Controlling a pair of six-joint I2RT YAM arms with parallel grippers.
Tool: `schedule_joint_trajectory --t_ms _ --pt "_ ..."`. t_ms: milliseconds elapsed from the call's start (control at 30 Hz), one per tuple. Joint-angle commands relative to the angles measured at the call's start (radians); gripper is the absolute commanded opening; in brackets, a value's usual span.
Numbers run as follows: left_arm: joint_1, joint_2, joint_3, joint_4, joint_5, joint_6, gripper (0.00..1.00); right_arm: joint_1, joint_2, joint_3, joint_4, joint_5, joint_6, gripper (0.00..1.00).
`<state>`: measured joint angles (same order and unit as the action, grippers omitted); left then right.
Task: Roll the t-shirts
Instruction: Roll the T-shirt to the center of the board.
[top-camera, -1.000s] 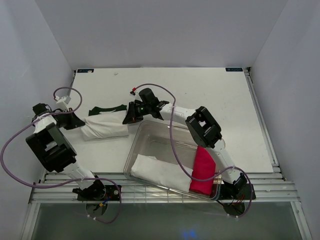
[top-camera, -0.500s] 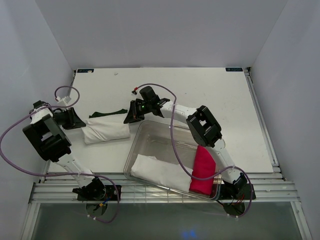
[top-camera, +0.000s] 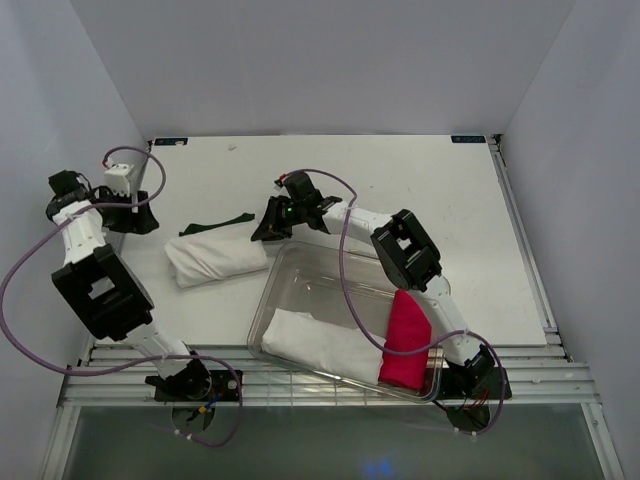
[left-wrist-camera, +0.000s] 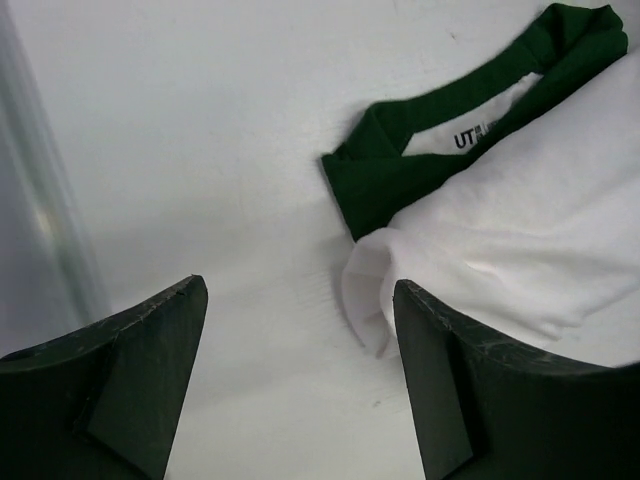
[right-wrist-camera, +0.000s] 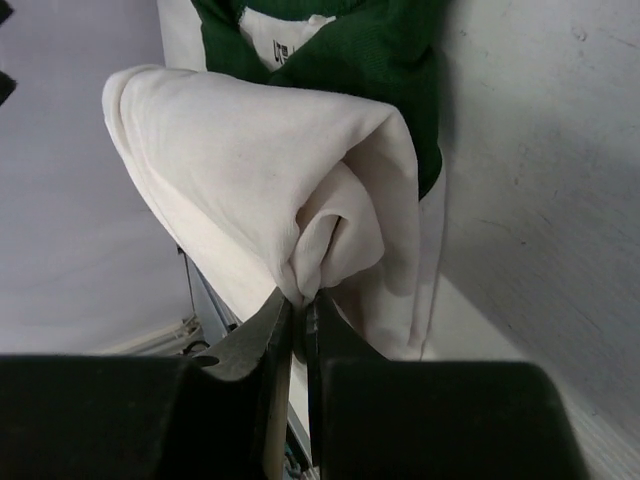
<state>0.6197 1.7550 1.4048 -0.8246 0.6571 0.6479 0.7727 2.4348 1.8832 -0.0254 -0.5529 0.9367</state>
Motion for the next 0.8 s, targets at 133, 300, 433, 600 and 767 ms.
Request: schedule_joint_trajectory --t_ms 133,300,433,600,767 --pt "-0.248 -0.323 -0.162 0.142 -0.142 0.375 0.91 0.0 -0.033 -0.033 0.128 0.087 0.1 0.08" --pt "-0.343 -0.452 -0.366 0.151 -0.215 0.557 0.98 0.0 -0.025 -0.025 0.137 0.097 0.108 0.08" --pt "-0.428 -0.638 -0.631 0.279 -0.324 0.674 0.98 0.005 -0.036 -0.053 0.168 0.102 0.119 0.08" --pt "-0.439 -0.655 -0.702 0.295 -0.329 0.685 0.98 0.004 -0.043 -0.062 0.177 0.099 0.114 0.08" --pt "-0.451 -0.684 -0.837 0.364 -0.365 0.757 0.98 0.004 -0.042 -0.062 0.18 0.102 0.113 0.08"
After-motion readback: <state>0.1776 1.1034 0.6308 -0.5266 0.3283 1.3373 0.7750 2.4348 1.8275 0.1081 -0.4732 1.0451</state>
